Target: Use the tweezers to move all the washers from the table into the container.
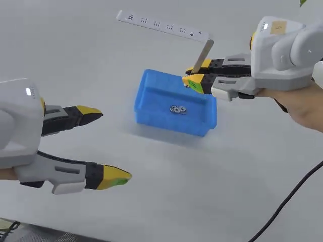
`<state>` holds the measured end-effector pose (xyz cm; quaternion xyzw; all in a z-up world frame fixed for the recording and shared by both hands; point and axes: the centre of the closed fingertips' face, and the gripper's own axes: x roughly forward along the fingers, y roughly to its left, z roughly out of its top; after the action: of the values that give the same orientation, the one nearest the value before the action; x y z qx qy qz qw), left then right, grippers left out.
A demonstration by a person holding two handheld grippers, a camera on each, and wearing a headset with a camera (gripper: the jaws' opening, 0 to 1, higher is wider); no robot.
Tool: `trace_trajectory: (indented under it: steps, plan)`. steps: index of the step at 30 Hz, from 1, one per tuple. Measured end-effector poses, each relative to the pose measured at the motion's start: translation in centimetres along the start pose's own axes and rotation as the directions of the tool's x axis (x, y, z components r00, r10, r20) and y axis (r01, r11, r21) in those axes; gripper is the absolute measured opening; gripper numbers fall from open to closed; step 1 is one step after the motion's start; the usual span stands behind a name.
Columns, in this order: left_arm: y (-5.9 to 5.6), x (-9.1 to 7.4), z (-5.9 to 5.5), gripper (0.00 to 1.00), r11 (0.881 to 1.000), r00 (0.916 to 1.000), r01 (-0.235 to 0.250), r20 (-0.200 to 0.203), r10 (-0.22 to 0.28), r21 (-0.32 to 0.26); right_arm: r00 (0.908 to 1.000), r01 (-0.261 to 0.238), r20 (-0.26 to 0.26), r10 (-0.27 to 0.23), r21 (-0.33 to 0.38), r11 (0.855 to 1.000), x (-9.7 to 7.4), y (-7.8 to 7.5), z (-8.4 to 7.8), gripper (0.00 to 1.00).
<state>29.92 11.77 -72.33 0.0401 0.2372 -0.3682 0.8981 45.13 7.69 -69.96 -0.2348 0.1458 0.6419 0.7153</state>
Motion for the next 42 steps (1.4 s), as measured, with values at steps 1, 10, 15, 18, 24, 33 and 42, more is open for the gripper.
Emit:
trace_trajectory:
  steps: [1, 10, 15, 18, 24, 33, 42]
  plan:
    - [0.0, 0.0, 0.0, 0.83, 1.0, 1.0, -0.002, 0.001, 0.002, -0.004, 0.9999, -0.006, -0.009, 0.006, 0.001, 1.0, 0.3, 0.1, -0.3, 0.1]
    - [0.2, -0.2, -1.1, 0.85, 0.999, 0.9996, -0.019, -0.02, 0.018, -0.033, 0.9967, -0.035, -0.073, 0.036, 0.019, 0.999, 2.7, 0.7, -3.4, 0.1]
    - [0.2, 0.2, -1.2, 0.86, 1.0, 0.9991, -0.011, -0.041, 0.01, -0.023, 0.9957, -0.045, -0.08, 0.047, 0.027, 0.999, 3.2, 1.0, -3.9, 0.1]
    - [0.3, 0.4, -1.0, 0.86, 1.0, 0.9992, -0.007, -0.04, 0.006, -0.022, 0.9947, -0.057, -0.084, 0.058, 0.025, 0.998, 3.3, 1.2, -4.1, 0.1]
    - [0.4, 0.6, -0.8, 0.86, 1.0, 0.9992, -0.008, -0.039, 0.008, -0.02, 0.9953, -0.05, -0.082, 0.052, 0.034, 0.998, 3.1, 1.0, -4.3, 0.11]
    - [3.1, 2.1, 4.7, 0.86, 0.999, 0.9971, -0.009, 0.076, 0.007, 0.034, 0.9949, -0.04, -0.091, 0.042, 0.02, 0.999, 2.9, 1.0, -4.3, 0.11]
    - [5.8, 5.7, 11.0, 0.7, 0.993, 0.9902, 0.032, 0.131, -0.047, 0.112, 0.9961, -0.04, -0.079, 0.04, 0.0, 0.999, 2.3, 0.9, -3.2, 0.11]
